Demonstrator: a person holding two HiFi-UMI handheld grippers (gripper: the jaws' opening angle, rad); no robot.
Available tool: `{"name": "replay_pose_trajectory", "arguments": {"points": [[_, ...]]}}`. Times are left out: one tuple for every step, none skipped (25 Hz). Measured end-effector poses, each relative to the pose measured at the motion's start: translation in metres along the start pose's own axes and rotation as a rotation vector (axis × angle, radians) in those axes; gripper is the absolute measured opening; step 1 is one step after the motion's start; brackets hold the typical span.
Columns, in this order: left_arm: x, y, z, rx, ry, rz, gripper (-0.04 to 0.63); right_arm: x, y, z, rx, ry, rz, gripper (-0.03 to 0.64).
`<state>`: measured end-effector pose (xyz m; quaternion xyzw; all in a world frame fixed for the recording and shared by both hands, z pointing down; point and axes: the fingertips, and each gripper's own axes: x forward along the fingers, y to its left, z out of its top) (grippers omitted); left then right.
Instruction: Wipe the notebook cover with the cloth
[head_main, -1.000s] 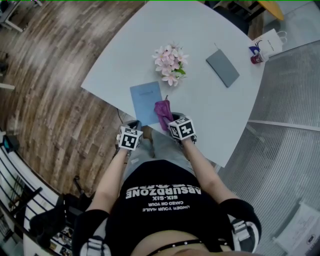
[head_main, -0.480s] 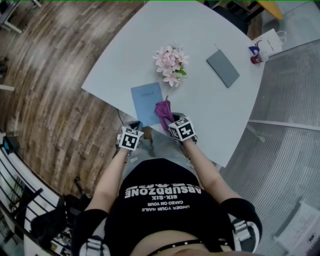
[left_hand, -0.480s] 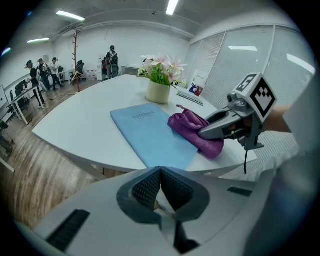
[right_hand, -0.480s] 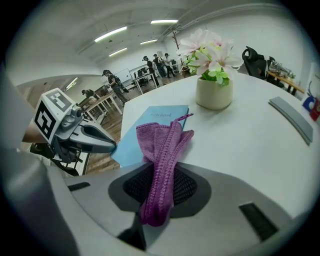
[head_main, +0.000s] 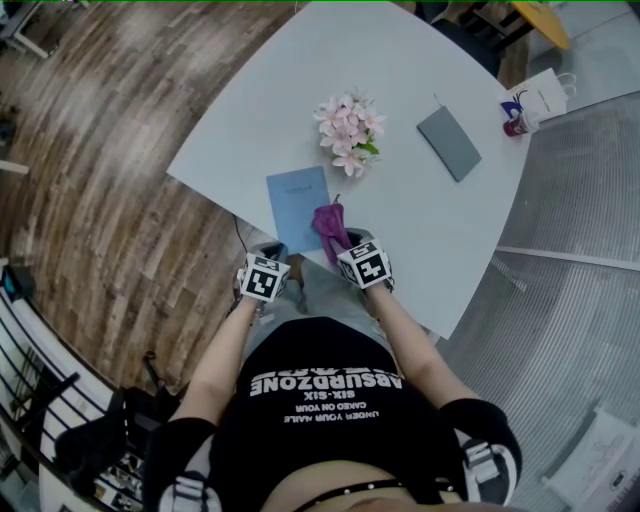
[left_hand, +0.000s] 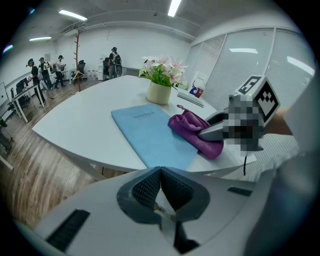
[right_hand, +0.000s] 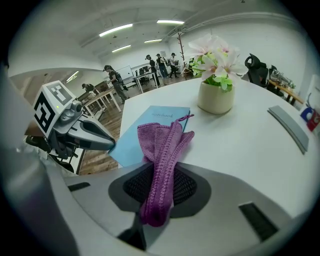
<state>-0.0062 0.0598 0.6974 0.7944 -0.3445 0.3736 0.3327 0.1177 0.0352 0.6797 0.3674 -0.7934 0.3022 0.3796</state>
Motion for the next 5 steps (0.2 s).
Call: {"name": "replay_pose_trajectory", "arguments": {"points": [[0.0001, 0.0002, 0.0004, 0.002, -0.002, -0.001, 0.017, 0.0001, -0.0001, 0.0001, 0.001, 0.001, 0.001, 0.092], [-0.0002, 0.0004, 0.0005, 0.003, -0.001, -0.001, 0.017, 0.0001, -0.0001, 0.0003, 0.001, 0.001, 0.002, 0.092], [-0.0007, 0.0004, 0.0003, 0.002, 0.001, -0.001, 0.017, -0.0001, 0.0, 0.0004, 0.001, 0.002, 0.003, 0.092], [-0.0014, 0.0003, 0.0, 0.0, 0.004, -0.002, 0.017, -0.0002, 0.0001, 0.0004, 0.001, 0.003, 0.004, 0.092], [-0.002, 0.0001, -0.0003, -0.001, 0.007, -0.002, 0.017, -0.0004, 0.0003, 0.0003, 0.001, 0.004, 0.005, 0.092]]}}
